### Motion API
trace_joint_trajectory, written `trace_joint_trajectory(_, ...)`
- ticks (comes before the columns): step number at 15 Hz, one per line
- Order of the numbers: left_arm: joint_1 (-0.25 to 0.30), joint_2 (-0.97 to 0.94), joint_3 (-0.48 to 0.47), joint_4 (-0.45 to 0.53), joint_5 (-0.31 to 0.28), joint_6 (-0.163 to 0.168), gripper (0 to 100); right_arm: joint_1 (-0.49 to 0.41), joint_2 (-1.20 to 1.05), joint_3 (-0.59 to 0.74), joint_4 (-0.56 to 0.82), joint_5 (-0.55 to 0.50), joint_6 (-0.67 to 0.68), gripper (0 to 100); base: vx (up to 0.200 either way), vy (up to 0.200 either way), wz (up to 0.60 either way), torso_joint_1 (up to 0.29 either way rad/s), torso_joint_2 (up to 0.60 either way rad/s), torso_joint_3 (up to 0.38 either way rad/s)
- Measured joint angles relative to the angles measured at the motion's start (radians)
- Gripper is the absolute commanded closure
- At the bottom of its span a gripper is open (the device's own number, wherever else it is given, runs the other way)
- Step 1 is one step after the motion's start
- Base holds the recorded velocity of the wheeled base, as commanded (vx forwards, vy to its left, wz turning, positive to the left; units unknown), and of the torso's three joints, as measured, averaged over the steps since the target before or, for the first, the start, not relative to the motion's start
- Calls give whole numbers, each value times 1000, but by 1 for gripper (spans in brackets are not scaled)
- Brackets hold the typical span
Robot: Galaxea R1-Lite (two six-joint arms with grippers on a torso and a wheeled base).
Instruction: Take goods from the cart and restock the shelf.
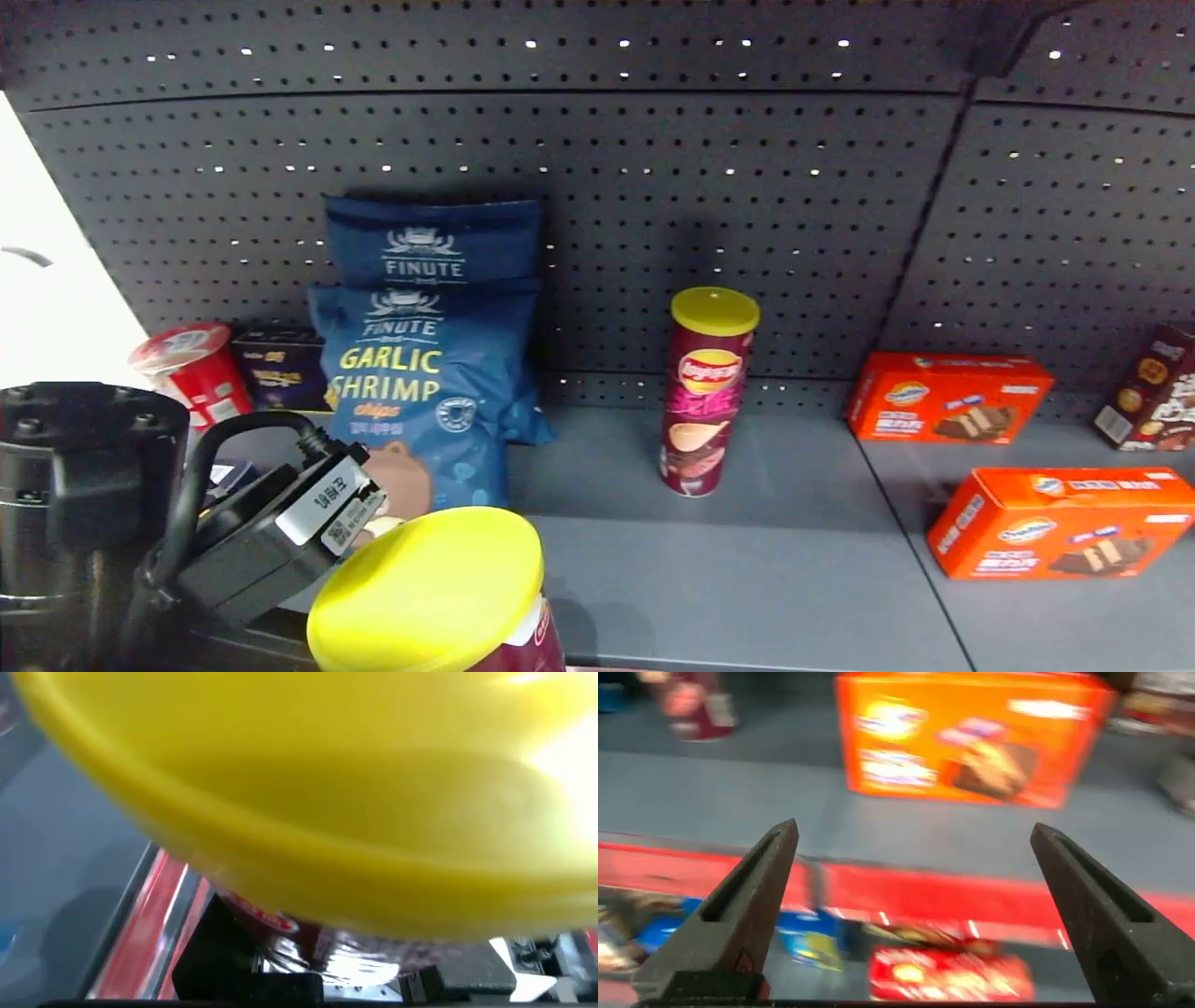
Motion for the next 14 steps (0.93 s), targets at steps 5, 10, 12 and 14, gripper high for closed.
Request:
trace_joint_trajectory(5,23,0,2,-1,2,0,100,0,0,0,0,2,0,0,0,0,0,0,0,0)
trace_joint_trajectory(10,32,-3,2,-1,3,-1,100,0,0,0,-1,1,-2,0,0,0,0,0,0,0)
trace_joint_trajectory(12,32,-3,5,-1,3,0,100,0,0,0,0,1,-2,0,0,0,300,-1,-1,-4)
trace_joint_trajectory(14,33,-4,10,-1,6,0,100,-1,0,0,0,0,-2,0,0,0,0,0,0,0)
